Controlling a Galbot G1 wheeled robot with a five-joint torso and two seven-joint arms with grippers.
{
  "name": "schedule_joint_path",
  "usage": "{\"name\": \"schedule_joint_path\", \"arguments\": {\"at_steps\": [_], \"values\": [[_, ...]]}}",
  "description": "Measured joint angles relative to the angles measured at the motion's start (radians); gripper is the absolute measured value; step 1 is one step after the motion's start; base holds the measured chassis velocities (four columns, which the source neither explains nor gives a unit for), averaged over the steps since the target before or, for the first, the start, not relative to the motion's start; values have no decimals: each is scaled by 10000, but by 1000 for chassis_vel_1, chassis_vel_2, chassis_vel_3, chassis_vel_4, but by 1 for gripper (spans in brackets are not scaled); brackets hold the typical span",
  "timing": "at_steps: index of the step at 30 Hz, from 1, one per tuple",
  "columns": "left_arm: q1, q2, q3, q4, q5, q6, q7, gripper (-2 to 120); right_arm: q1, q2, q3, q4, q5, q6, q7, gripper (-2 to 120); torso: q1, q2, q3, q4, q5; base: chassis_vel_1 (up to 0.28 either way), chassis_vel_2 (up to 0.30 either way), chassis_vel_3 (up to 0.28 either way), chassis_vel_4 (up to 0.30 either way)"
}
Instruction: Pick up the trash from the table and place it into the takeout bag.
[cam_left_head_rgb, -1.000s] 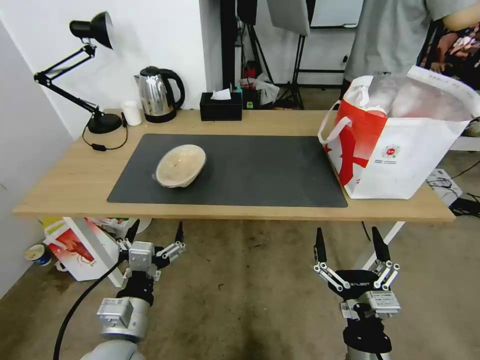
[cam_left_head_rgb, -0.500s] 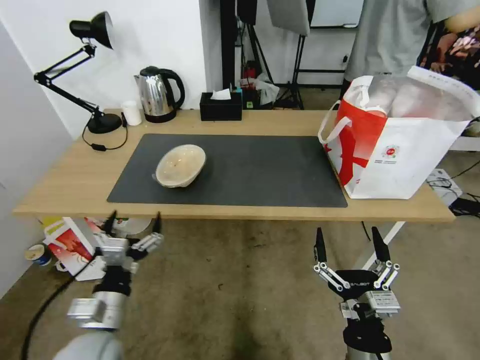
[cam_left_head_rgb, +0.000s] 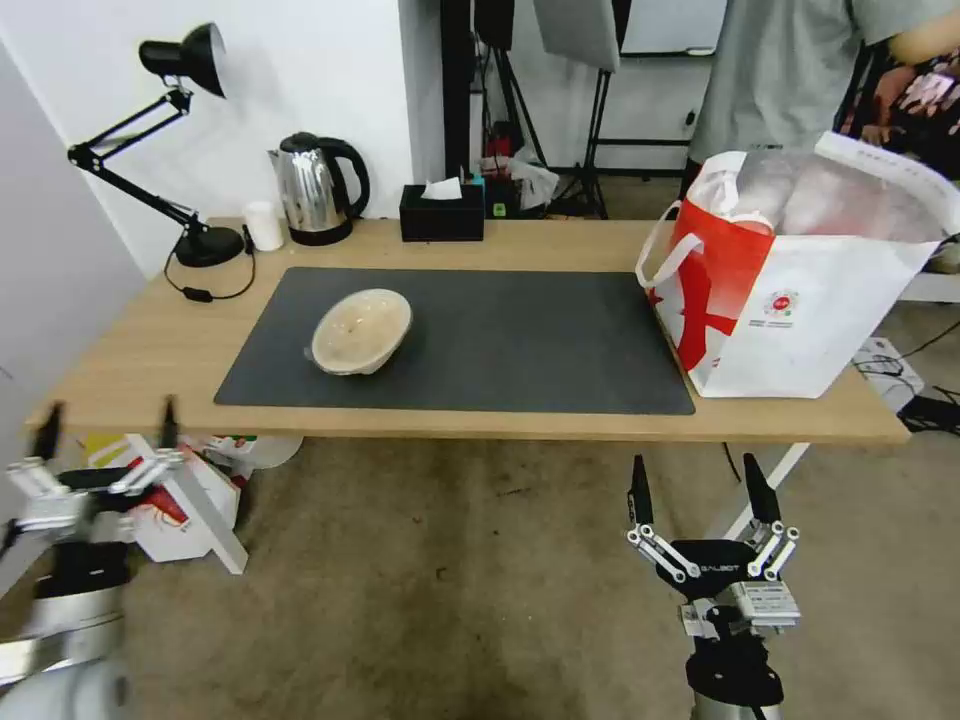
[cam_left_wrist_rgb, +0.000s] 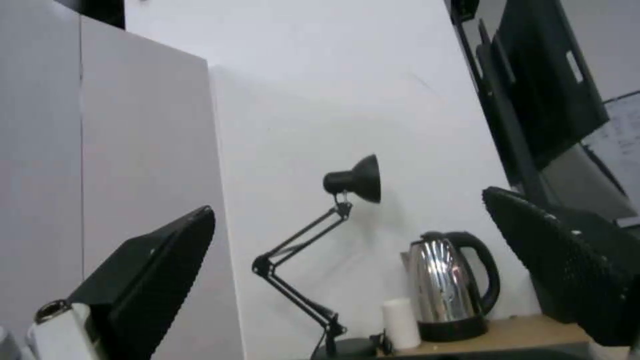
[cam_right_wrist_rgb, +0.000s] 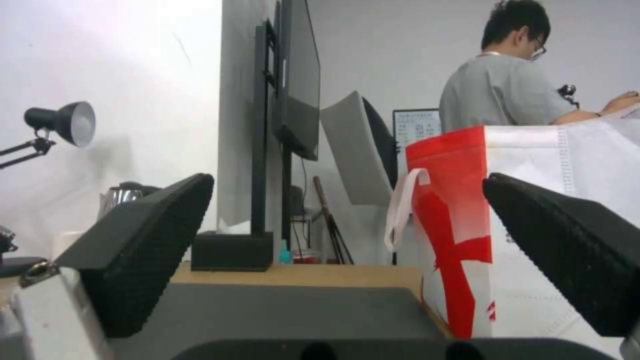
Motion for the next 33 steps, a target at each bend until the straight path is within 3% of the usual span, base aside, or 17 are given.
{"name": "schedule_joint_path", "arguments": {"at_steps": [2, 4, 7, 23, 29, 33], "values": [[-47, 92, -208, -298, -349, 50, 312, 100, 0, 1, 1, 0, 0, 0, 0, 100, -1, 1, -1, -4, 25, 0, 0, 0, 0], [-48, 102, -222, -389, -403, 129, 385, 100, 0, 0, 2, 0, 1, 0, 0, 100, -1, 3, -1, -4, 1, 0, 0, 0, 0], [-47, 143, -216, -496, -408, 221, 403, 100, 0, 0, 0, -1, 1, 0, 0, 100, 0, 2, 0, -3, 16, 0, 0, 0, 0], [-250, 975, 614, -1514, -215, 1428, 764, 100, 0, 0, 0, -1, 1, 0, 0, 100, 0, 2, 0, -3, 12, 0, 0, 0, 0], [-369, 1055, 780, -1599, -81, 1606, 765, 100, 0, 0, 0, -1, 0, 0, 0, 100, 0, 2, 0, -2, 11, 0, 0, 0, 0], [-400, 1447, 841, -1760, 0, 1971, 765, 100, 0, 0, 0, -1, 0, 0, 0, 100, 0, 1, 0, -2, 11, 0, 0, 0, 0]]}}
